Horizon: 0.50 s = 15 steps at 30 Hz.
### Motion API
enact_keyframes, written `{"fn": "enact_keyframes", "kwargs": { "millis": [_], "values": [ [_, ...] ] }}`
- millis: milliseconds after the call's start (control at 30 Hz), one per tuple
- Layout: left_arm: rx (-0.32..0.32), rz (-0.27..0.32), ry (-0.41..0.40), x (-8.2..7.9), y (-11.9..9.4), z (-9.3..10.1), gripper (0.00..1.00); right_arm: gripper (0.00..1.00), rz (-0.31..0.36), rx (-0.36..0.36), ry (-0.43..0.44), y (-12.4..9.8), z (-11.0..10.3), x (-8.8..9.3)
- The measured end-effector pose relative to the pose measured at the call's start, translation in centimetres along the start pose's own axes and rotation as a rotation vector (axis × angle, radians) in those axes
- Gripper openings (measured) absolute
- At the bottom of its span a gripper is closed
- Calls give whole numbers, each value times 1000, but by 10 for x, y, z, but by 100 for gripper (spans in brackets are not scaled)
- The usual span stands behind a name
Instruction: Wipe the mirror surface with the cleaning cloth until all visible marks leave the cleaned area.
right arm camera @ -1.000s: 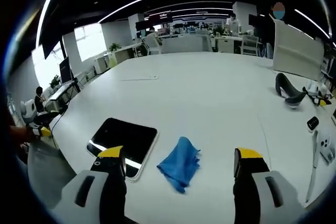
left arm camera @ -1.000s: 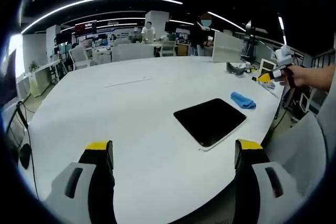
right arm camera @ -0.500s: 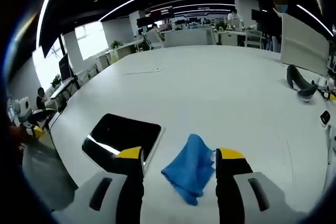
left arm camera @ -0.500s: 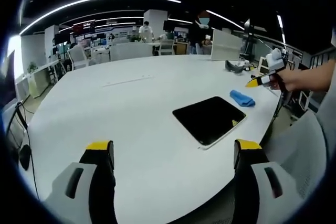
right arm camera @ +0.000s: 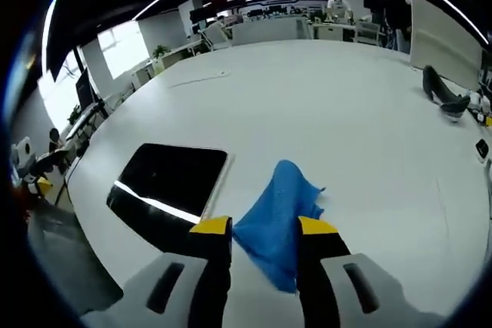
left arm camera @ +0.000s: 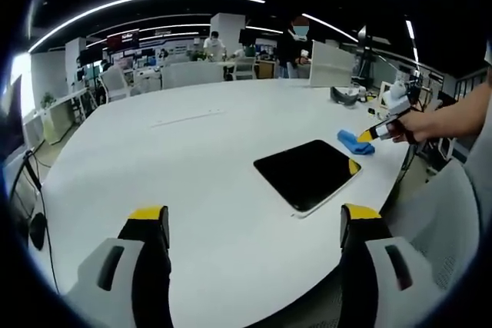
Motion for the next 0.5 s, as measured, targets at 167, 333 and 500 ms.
{"fn": "enact_keyframes", "kwargs": {
  "millis": [167, 333, 500],
  "values": [
    [-2, -1, 5, 0, 0, 1, 90, 28, -30, -34, 7, -3, 1, 8],
    [-3, -3, 6, 1, 0, 2, 90, 28, -9, -59, -5, -4, 6, 1],
    [0, -10, 10, 1, 0, 3, 90, 32, 1, -152, -36, 12, 4, -11]
  ]
}}
Point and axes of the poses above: the point that each gripper's makers call its tool centre point, and the gripper's own axes: y roughly forward along the fingers, z roughly to its right, x roughly out of its underside, the point moved 10 cm from there along -y, roughly backward along the fingers, and after that the axes turned 11 degrees about -z, right-handed, at the moved point
